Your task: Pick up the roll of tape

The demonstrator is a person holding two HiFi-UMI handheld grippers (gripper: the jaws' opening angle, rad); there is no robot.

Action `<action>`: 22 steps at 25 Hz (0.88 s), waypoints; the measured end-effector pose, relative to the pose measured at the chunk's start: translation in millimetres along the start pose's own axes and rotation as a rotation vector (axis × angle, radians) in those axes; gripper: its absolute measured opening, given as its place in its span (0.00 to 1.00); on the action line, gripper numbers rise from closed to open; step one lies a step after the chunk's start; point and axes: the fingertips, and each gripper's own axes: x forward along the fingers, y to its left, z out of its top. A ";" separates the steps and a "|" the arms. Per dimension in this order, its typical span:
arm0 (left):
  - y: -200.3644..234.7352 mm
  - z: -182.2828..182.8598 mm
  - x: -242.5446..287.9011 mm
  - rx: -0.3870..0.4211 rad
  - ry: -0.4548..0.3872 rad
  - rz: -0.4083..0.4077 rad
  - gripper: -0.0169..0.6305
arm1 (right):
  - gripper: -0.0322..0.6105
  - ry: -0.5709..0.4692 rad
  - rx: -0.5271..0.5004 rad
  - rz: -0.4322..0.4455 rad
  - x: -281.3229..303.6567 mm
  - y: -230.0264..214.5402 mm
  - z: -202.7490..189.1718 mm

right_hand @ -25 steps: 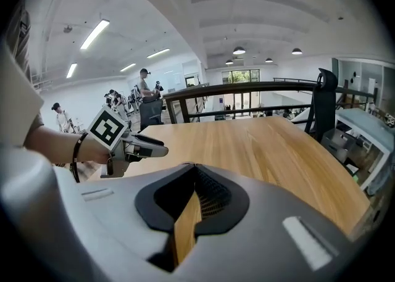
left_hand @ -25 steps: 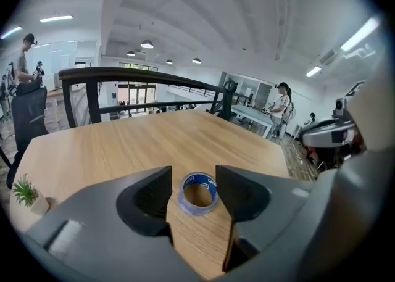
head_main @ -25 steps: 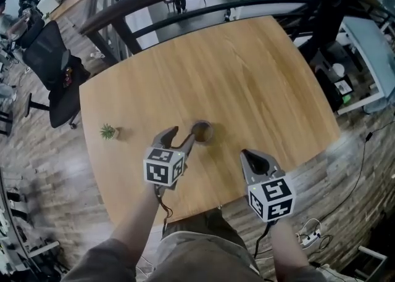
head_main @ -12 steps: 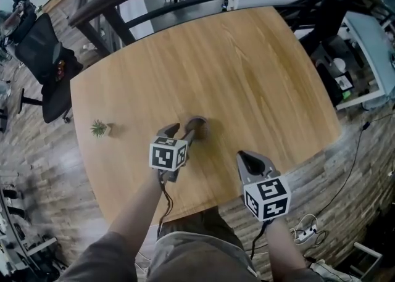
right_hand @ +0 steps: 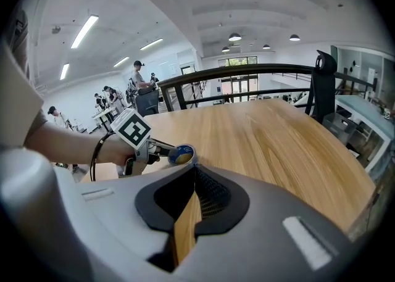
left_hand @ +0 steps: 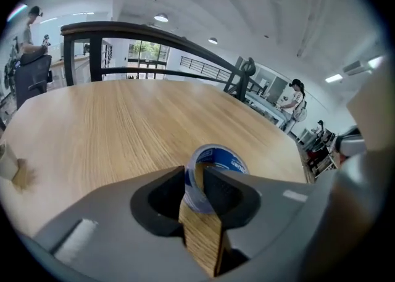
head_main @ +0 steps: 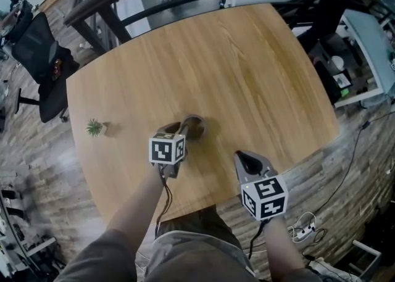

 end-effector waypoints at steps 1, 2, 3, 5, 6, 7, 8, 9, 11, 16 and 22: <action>-0.4 1.4 -1.2 -0.004 -0.015 0.002 0.15 | 0.07 -0.002 0.000 -0.001 -0.6 0.1 -0.2; -1.5 2.8 -2.9 -0.002 -0.025 -0.001 0.13 | 0.07 -0.005 0.001 -0.001 -1.3 0.4 0.4; -3.1 4.5 -4.9 0.009 -0.029 -0.005 0.12 | 0.07 -0.009 0.002 -0.001 -2.0 0.8 1.8; -7.6 9.4 -10.6 0.047 -0.035 -0.010 0.12 | 0.07 -0.018 0.003 -0.002 -4.6 0.9 5.6; -10.5 12.3 -14.4 0.069 -0.039 -0.013 0.12 | 0.07 -0.022 0.002 -0.003 -6.6 0.9 7.8; -13.8 15.6 -19.3 0.092 -0.046 -0.015 0.12 | 0.07 -0.028 -0.001 -0.005 -9.3 1.3 10.1; -17.2 19.9 -25.4 0.114 -0.058 -0.016 0.11 | 0.07 -0.034 -0.004 -0.007 -12.4 1.9 12.9; -21.0 25.4 -32.6 0.137 -0.074 -0.016 0.11 | 0.07 -0.042 -0.008 -0.009 -16.0 2.6 16.5; -29.2 39.8 -49.6 0.182 -0.116 -0.017 0.11 | 0.07 -0.068 -0.015 -0.014 -24.6 4.0 27.0; -53.0 82.4 -103.9 0.283 -0.246 -0.019 0.11 | 0.07 -0.183 0.015 0.009 -59.5 14.3 67.3; -81.1 131.1 -182.1 0.275 -0.438 -0.046 0.11 | 0.07 -0.349 -0.016 0.003 -119.8 26.8 117.1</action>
